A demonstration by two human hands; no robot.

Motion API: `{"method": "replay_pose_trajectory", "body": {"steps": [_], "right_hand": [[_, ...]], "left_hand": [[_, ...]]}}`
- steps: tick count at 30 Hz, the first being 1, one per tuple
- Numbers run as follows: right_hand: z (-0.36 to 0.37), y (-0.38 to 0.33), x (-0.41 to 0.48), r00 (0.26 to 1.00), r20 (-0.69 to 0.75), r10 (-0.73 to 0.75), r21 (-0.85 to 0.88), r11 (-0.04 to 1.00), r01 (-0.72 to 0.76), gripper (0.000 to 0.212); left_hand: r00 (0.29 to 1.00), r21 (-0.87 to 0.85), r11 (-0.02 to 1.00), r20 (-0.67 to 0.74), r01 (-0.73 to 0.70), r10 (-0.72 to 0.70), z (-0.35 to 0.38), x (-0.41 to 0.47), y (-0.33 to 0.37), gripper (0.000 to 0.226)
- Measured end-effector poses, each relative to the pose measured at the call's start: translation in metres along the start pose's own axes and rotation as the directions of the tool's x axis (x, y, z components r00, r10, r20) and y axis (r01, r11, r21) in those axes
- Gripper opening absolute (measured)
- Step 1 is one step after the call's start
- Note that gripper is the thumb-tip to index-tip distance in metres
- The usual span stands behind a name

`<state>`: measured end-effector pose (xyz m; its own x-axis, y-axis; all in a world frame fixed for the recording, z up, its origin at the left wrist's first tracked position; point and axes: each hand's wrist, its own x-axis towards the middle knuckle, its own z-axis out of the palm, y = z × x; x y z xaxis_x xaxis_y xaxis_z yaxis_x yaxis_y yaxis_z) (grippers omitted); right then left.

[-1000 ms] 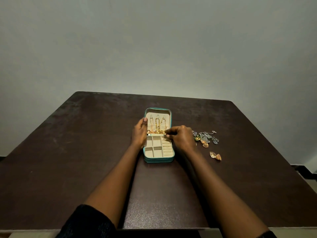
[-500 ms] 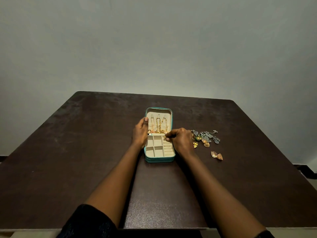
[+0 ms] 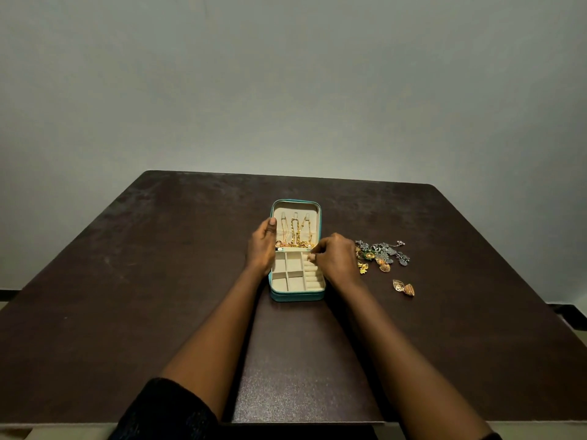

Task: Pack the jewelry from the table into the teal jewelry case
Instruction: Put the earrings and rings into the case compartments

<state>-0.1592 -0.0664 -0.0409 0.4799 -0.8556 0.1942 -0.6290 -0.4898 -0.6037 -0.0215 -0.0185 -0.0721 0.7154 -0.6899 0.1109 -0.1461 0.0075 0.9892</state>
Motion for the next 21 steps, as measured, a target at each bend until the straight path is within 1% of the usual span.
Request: {"method": "replay_pose_trajectory", "body": {"steps": [5,7,10,14,17,21], "right_hand": [[0.002,-0.002,0.002,0.998,-0.002,0.059,-0.034,0.998,-0.059,0.022],[0.005,-0.002,0.000,0.997,-0.023,0.078,-0.021,0.997,-0.078,0.022],[0.009,-0.001,-0.003,0.996,-0.062,0.067,0.012,0.998,-0.067,0.019],[0.008,0.002,-0.005,0.996,-0.058,0.066,0.068,0.996,-0.062,0.018],[-0.003,0.008,-0.004,0.990,-0.064,0.123,0.139,0.984,-0.113,0.018],[-0.030,0.029,0.009,0.970,-0.098,0.221,0.155,0.967,-0.204,0.016]], "left_hand": [[1.000,0.008,1.000,0.004,-0.004,0.004,0.000,0.001,-0.003,0.038],[1.000,0.008,1.000,-0.002,-0.006,0.006,0.000,0.002,-0.004,0.037],[1.000,-0.020,1.000,-0.011,0.002,-0.002,0.000,0.001,-0.003,0.036],[1.000,-0.014,1.000,-0.005,0.013,-0.013,0.000,0.001,-0.004,0.038],[1.000,-0.001,1.000,0.002,0.015,-0.015,-0.001,0.002,-0.005,0.037],[0.999,-0.045,0.998,0.003,0.035,-0.035,0.000,0.001,-0.002,0.038]]}}
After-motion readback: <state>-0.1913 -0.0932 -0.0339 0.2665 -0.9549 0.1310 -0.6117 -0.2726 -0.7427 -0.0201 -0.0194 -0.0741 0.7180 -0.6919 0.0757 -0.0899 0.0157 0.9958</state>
